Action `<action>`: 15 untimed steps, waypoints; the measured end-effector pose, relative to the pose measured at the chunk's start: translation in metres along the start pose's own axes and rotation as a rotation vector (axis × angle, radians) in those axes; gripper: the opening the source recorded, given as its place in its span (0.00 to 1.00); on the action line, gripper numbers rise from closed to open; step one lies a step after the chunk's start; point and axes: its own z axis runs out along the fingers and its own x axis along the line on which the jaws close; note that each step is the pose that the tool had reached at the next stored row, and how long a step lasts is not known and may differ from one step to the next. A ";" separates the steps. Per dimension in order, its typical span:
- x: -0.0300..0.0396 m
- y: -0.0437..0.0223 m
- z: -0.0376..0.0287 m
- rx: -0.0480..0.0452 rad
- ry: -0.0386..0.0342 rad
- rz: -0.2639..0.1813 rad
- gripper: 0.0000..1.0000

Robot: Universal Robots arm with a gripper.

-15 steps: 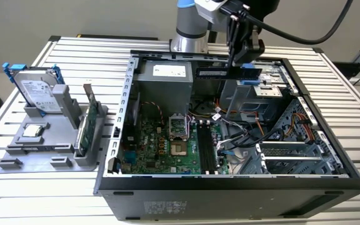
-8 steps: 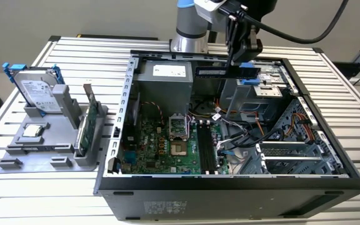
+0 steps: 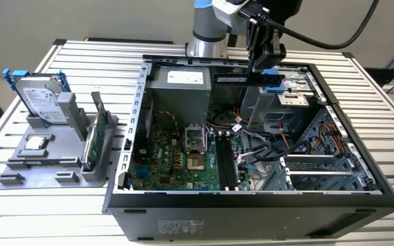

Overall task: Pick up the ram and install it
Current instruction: 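Insert the ram into the slot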

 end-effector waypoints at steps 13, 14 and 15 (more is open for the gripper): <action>0.0009 0.0001 0.0003 0.0002 -0.0005 0.005 0.00; 0.0009 0.0001 0.0003 0.0003 -0.0007 0.008 0.00; 0.0010 0.0001 0.0004 0.0004 -0.0007 0.010 0.00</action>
